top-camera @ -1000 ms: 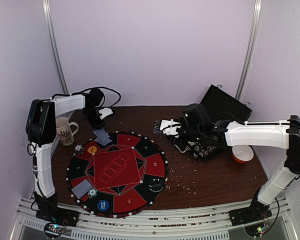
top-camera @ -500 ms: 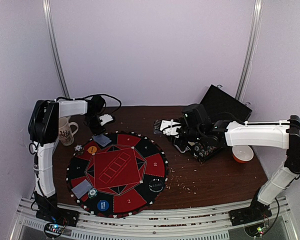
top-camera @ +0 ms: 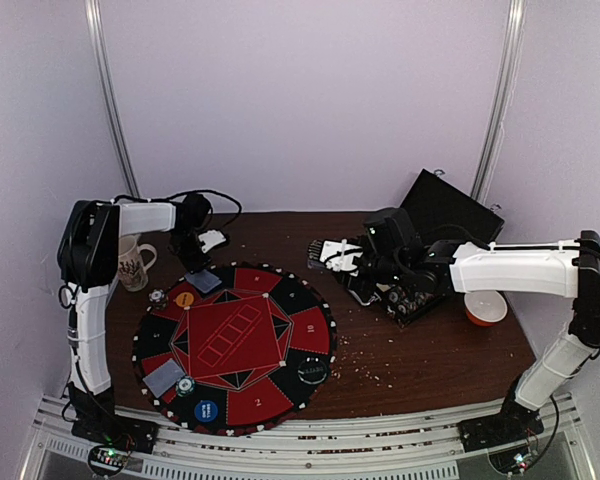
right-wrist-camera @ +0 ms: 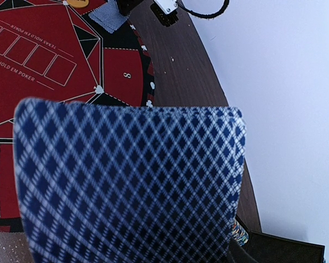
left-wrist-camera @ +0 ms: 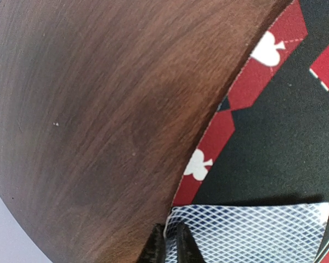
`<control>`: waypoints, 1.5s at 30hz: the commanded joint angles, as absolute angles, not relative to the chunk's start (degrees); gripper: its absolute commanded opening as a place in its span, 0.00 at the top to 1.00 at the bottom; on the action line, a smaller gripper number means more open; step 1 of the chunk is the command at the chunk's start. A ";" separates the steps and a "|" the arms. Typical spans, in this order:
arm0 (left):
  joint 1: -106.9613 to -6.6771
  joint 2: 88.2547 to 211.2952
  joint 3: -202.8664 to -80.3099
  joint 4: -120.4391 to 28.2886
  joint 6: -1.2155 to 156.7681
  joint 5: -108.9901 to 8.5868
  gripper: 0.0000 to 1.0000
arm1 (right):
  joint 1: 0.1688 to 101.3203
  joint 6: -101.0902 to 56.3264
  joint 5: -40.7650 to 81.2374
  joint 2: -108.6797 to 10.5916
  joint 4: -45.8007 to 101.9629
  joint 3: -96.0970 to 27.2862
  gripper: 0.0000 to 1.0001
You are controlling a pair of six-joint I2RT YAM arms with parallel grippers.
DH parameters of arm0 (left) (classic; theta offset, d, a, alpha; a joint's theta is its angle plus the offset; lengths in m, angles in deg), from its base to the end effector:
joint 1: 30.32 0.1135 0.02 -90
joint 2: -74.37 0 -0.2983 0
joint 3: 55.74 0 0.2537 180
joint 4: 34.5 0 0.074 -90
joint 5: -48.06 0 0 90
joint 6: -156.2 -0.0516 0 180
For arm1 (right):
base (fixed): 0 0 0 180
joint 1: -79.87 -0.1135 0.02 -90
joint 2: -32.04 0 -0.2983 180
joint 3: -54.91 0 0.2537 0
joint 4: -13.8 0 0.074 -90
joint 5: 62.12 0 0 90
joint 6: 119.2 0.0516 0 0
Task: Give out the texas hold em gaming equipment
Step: Distribute the poker card in the big blind area, then pick up the poker card from the face-down deck piles.
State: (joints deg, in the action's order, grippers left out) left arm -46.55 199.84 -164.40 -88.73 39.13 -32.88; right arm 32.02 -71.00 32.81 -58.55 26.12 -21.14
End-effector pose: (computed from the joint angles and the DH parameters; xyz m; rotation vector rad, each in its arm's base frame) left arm 0.4598 -0.1254 0.1649 1.0040 2.6304 0.2665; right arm 0.2586 0.2791 0.2914 -1.3978 1.4828 -0.0215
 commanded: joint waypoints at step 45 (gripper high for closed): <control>-65.60 177.02 -156.56 -61.38 87.61 -81.19 0.06 | 28.96 -69.99 31.96 -57.91 25.16 -25.68 0.56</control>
